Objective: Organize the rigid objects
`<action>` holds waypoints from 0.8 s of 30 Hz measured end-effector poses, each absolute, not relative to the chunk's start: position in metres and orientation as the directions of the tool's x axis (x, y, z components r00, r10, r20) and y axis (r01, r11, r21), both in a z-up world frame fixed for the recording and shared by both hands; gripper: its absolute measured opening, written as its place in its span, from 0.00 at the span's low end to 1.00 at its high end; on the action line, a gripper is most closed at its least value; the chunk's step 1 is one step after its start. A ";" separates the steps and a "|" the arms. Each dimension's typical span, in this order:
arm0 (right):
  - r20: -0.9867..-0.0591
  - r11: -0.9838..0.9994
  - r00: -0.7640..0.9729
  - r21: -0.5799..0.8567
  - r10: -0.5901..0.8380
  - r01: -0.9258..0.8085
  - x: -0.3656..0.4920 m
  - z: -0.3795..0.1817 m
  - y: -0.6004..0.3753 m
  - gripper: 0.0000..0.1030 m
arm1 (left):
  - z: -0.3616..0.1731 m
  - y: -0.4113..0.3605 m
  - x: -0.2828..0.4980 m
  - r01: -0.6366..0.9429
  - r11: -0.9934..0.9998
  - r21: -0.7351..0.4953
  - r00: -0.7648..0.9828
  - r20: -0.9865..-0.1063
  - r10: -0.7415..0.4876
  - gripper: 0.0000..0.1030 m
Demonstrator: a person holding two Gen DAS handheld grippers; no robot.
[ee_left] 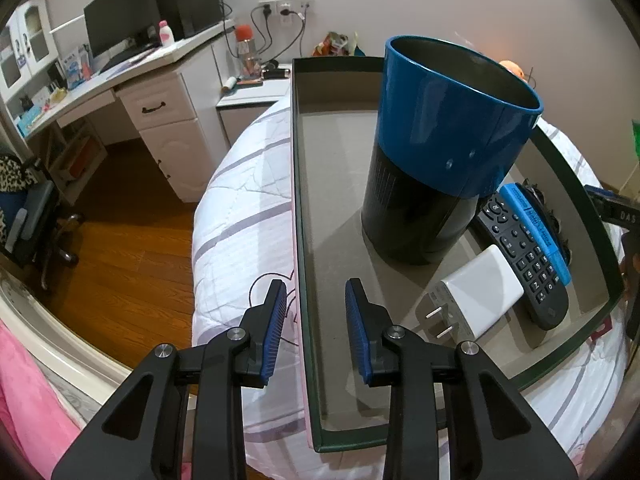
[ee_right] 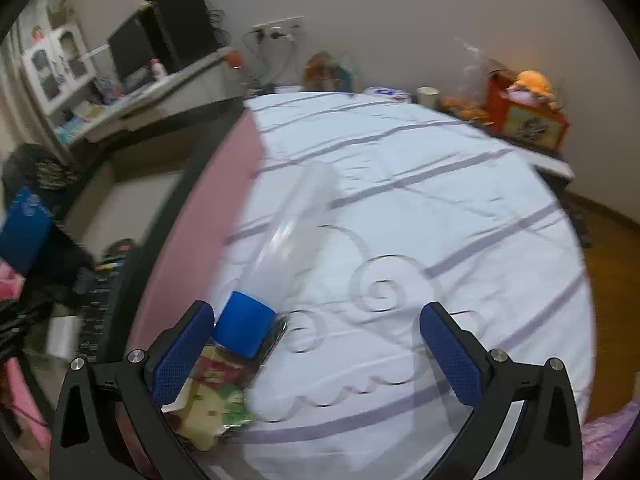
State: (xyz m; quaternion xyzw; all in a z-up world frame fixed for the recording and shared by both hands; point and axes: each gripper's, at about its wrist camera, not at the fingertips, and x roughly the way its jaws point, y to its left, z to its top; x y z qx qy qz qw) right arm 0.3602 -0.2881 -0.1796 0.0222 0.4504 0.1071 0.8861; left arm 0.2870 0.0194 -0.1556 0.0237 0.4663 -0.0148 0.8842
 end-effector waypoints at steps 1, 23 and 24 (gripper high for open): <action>-0.792 0.977 0.575 0.136 0.206 -0.162 0.361 -0.179 -0.291 1.00 | -0.156 0.019 0.287 0.048 0.998 0.029 0.565 -0.825 -0.003 0.29; -0.791 0.988 0.604 0.012 0.102 -0.152 0.377 -0.181 -0.285 0.31 | -0.156 0.017 0.290 0.057 0.998 0.035 0.557 -0.831 -0.002 0.29; -0.793 0.987 0.600 0.017 0.109 -0.157 0.376 -0.181 -0.286 0.30 | -0.156 0.017 0.291 0.056 0.998 0.035 0.557 -0.831 -0.002 0.29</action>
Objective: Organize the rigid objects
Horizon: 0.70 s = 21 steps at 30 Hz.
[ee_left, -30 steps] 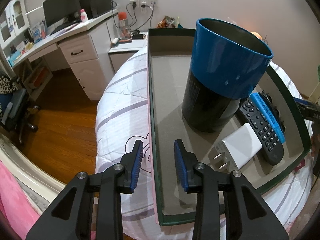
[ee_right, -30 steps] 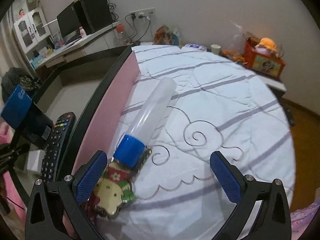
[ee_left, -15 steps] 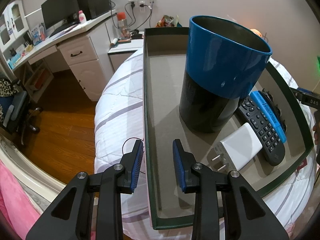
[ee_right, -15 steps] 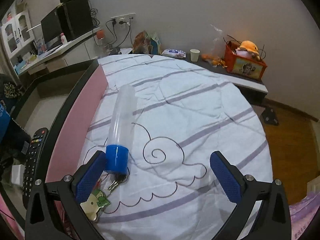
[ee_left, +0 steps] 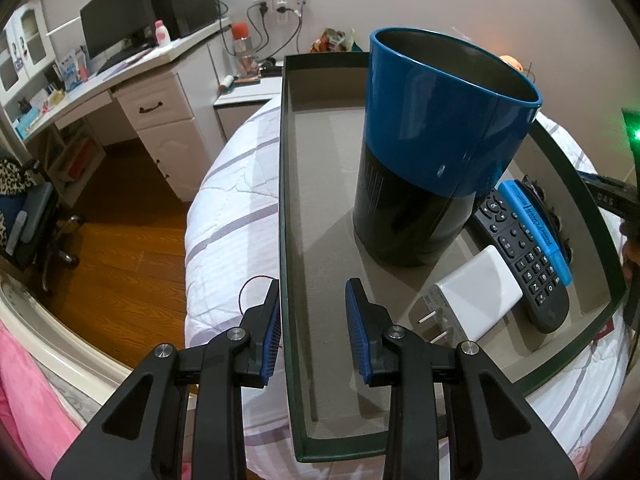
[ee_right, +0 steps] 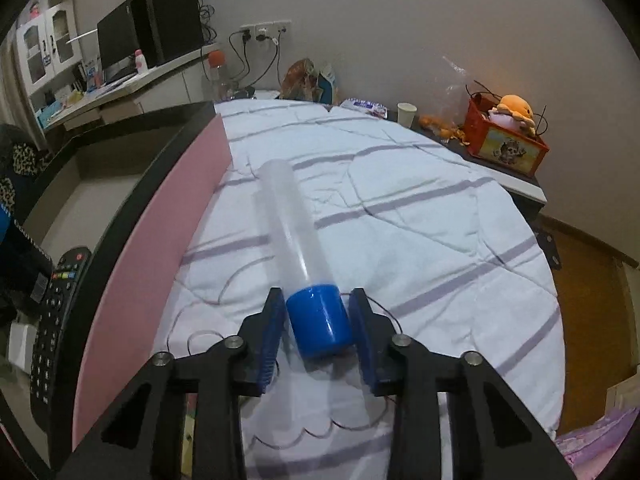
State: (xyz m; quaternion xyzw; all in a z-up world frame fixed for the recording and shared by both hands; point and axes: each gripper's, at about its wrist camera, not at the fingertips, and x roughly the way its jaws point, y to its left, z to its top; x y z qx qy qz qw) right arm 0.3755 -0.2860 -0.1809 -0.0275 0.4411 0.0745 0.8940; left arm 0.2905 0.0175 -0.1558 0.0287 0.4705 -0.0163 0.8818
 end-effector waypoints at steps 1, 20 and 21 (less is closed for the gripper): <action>-0.793 0.986 0.598 0.028 0.121 -0.163 0.373 -0.180 -0.288 0.29 | -0.156 0.017 0.290 0.056 0.998 0.033 0.556 -0.831 -0.004 0.29; -0.762 0.991 0.635 0.113 0.129 -0.066 0.290 -0.169 -0.333 0.30 | -0.156 0.017 0.285 0.053 0.998 0.024 0.558 -0.829 -0.010 0.29; -0.758 0.991 0.638 0.118 0.133 -0.066 0.294 -0.169 -0.332 0.33 | -0.156 0.016 0.285 0.054 0.998 0.023 0.558 -0.830 -0.011 0.29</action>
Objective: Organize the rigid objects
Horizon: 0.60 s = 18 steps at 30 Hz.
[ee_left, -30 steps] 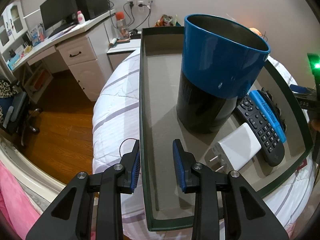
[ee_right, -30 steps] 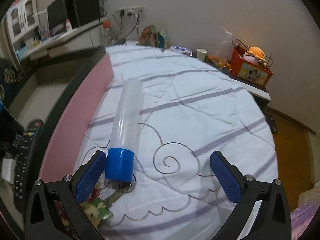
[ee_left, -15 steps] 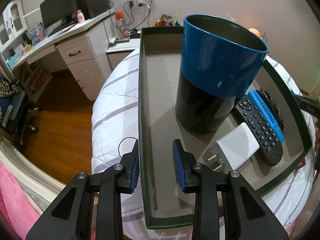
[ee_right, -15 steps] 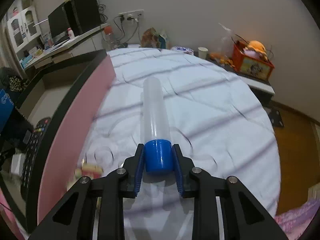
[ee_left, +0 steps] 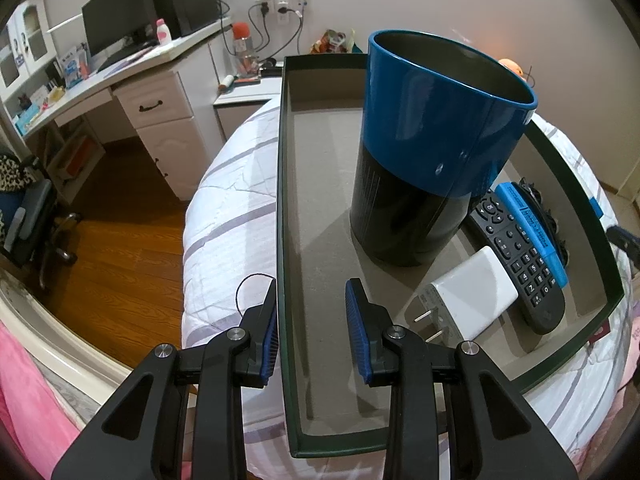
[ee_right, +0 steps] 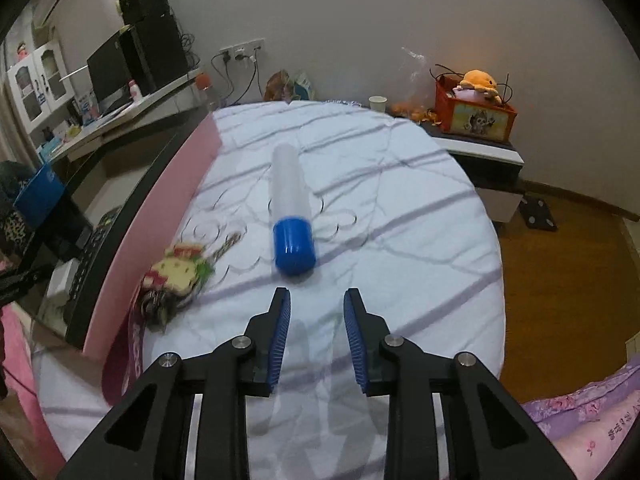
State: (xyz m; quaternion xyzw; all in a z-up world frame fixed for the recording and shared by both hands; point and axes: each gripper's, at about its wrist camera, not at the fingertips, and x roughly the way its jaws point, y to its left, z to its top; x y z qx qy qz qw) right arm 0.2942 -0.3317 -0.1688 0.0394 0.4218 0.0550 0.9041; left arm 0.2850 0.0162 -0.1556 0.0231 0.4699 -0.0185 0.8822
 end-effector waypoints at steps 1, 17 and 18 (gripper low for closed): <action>-0.753 0.991 0.645 0.114 0.131 -0.068 0.300 -0.168 -0.329 0.42 | -0.156 0.016 0.285 0.055 0.998 0.024 0.557 -0.830 -0.010 0.30; -0.796 0.993 0.599 0.023 0.087 -0.113 0.370 -0.186 -0.300 0.48 | -0.158 0.019 0.288 0.055 0.998 0.014 0.555 -0.832 -0.019 0.32; -0.795 0.993 0.600 0.023 0.088 -0.115 0.369 -0.188 -0.299 0.45 | -0.158 0.018 0.288 0.055 0.998 0.015 0.555 -0.832 -0.018 0.32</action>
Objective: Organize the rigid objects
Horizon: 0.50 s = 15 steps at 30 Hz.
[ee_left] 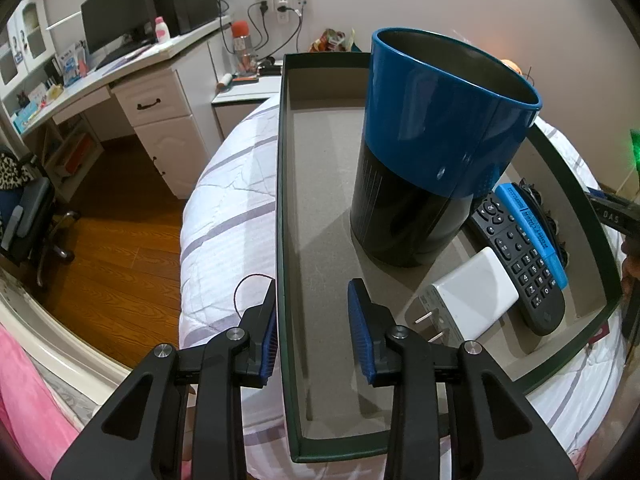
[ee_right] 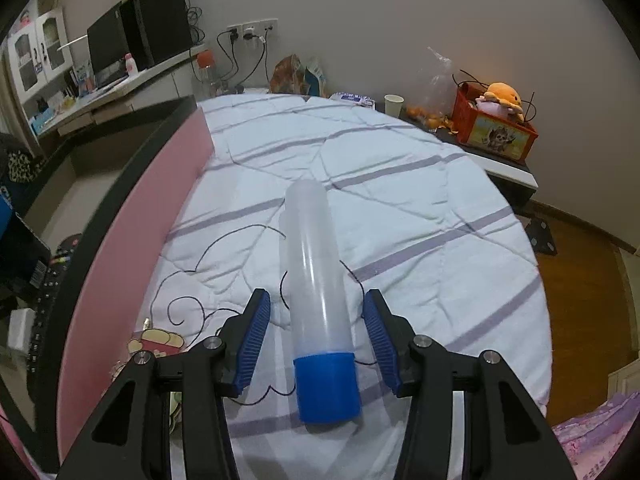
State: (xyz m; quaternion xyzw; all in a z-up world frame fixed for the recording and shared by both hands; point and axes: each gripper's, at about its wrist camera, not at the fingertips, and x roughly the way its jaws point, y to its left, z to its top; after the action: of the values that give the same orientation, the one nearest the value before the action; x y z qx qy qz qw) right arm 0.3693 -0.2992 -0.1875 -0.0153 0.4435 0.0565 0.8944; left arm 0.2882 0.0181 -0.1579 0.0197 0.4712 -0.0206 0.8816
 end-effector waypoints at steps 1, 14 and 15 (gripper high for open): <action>-0.793 0.992 0.602 0.031 0.097 -0.120 0.368 -0.187 -0.300 0.33 | -0.158 0.019 0.288 0.055 0.998 0.015 0.555 -0.831 -0.018 0.32; -0.718 0.994 0.688 0.067 0.108 -0.086 0.322 -0.149 -0.301 0.25 | -0.159 0.016 0.292 0.054 0.998 0.014 0.555 -0.831 -0.019 0.32; -0.713 0.994 0.692 0.068 0.112 -0.091 0.321 -0.145 -0.299 0.25 | -0.160 0.015 0.293 0.054 0.998 0.014 0.556 -0.831 -0.019 0.32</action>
State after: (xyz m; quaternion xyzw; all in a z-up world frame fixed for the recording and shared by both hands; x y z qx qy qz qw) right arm 0.3209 -0.2990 -0.1447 0.0138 0.3886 0.0553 0.9196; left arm 0.2932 0.0148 -0.1595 0.0188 0.4709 -0.0206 0.8818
